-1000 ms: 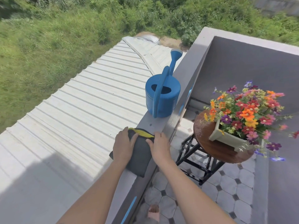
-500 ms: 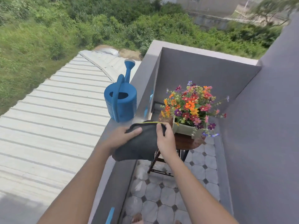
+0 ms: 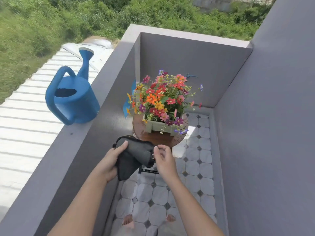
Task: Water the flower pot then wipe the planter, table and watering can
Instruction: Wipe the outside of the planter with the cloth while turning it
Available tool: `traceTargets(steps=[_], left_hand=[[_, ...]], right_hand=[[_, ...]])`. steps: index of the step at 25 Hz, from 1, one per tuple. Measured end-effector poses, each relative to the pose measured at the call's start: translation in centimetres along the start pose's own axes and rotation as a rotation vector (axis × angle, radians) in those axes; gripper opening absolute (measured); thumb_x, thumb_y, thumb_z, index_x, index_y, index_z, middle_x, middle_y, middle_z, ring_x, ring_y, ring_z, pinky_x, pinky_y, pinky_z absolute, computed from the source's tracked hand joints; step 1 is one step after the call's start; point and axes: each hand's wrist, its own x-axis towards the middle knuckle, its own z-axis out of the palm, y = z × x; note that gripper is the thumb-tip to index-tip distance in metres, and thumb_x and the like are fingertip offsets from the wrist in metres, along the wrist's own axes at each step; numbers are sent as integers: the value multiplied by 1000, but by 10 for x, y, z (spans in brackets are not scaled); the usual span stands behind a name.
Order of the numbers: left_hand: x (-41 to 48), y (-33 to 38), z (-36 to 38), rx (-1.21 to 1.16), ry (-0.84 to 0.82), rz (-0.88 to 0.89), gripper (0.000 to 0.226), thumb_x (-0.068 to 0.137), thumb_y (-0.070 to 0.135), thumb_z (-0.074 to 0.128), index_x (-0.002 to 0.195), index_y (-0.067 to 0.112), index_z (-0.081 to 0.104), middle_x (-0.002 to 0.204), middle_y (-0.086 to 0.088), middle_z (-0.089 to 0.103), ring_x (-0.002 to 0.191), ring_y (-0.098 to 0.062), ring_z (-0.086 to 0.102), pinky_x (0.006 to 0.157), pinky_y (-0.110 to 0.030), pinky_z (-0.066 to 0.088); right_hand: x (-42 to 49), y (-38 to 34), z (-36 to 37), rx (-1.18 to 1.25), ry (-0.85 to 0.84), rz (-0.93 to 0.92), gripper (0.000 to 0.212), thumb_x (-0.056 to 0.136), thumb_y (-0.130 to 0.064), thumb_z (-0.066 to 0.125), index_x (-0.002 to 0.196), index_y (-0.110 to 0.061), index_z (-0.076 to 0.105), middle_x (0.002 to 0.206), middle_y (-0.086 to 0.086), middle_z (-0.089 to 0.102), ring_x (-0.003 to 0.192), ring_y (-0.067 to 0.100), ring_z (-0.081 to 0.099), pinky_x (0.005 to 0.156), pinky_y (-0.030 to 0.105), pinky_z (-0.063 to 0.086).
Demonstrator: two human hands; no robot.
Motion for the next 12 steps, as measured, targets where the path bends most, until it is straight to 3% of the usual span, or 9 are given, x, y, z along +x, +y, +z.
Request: traceTargets(steps=[3,6,9,12], left_hand=[[26,-27,0,-60,265,122,29,92,23,57,117,8,57,114,-17,66,95,-28,66,84,-42,53],[51,-28,9,13,508,310,42,92,20,58,131,15,44,129,-8,55,105,-25,58,92,-40,46],[77,-11,21,222,557,402,47,93,24,57,135,15,40,120,-2,51,104,-20,52,88,-34,44],[103,-4,29,346,509,468,39,94,32,53,127,14,45,115,-3,53,105,-22,54,87,-34,44]], right_hand=[[17,25,-20,-68,122,57,35,96,-34,46,125,-14,44,111,0,58,93,10,55,74,18,41],[52,29,-37,-63,223,11,40,97,-30,44,132,-10,39,121,4,55,113,17,53,85,23,38],[83,20,-43,-208,226,-156,50,95,-16,49,140,-9,30,139,9,43,125,20,44,96,25,37],[109,17,-41,-332,112,-253,73,90,-2,55,148,-14,12,155,5,19,141,20,20,108,20,19]])
